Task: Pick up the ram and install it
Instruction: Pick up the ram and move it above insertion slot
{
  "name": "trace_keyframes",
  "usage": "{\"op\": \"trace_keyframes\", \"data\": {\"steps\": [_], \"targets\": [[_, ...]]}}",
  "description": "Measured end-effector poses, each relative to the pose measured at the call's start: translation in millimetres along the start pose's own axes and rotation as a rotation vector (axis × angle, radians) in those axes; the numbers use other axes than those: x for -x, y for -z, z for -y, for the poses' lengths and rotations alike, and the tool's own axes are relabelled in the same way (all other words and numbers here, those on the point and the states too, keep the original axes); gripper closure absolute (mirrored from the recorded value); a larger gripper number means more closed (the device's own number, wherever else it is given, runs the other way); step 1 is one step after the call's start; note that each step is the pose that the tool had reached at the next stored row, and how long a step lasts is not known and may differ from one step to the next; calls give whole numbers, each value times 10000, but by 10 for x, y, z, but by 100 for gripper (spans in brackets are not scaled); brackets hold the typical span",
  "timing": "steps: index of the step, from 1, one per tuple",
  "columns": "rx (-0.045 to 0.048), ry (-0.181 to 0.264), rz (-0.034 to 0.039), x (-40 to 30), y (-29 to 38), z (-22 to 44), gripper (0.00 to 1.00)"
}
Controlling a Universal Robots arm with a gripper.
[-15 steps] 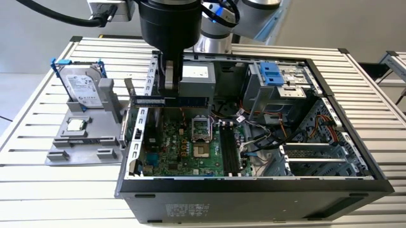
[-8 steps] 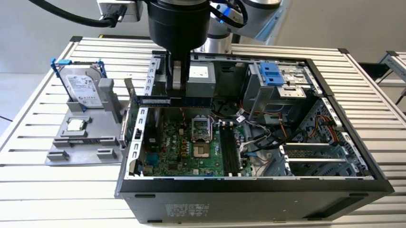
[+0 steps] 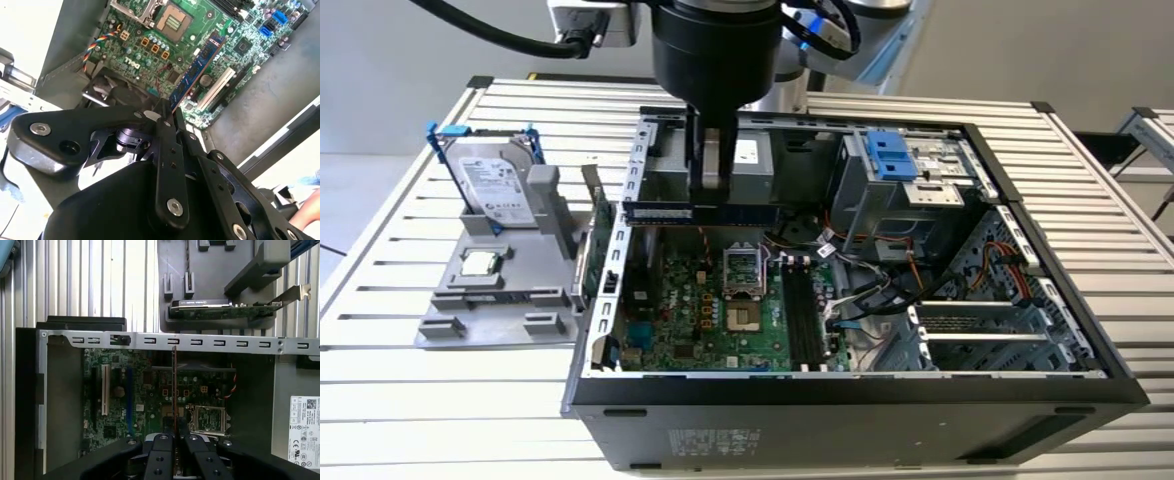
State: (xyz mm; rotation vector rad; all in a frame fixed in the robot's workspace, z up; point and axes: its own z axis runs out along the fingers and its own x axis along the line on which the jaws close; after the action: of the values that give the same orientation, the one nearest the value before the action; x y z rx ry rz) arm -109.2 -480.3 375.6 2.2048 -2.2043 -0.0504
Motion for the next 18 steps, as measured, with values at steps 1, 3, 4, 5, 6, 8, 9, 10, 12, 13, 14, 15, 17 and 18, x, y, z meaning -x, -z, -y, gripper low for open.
{"op": "trace_keyframes", "data": {"steps": [1,3,4,5,6,8,9,10,12,13,14,15,17,18], "targets": [[3,-4,-1,0,1,16,100],[8,-20,1,-1,2,44,100],[10,-29,1,-1,2,58,100],[13,-36,2,-1,3,74,100],[16,-40,2,-1,4,91,100],[20,-41,1,-1,5,126,100],[21,-41,2,-1,6,141,100],[23,-42,1,-1,6,161,100],[25,-42,2,-1,7,193,100],[27,-42,2,-1,8,211,100],[29,-41,1,-1,9,228,100],[30,-41,1,-1,10,247,100],[32,-41,2,-1,11,284,100],[33,-41,1,-1,12,302,100]]}}
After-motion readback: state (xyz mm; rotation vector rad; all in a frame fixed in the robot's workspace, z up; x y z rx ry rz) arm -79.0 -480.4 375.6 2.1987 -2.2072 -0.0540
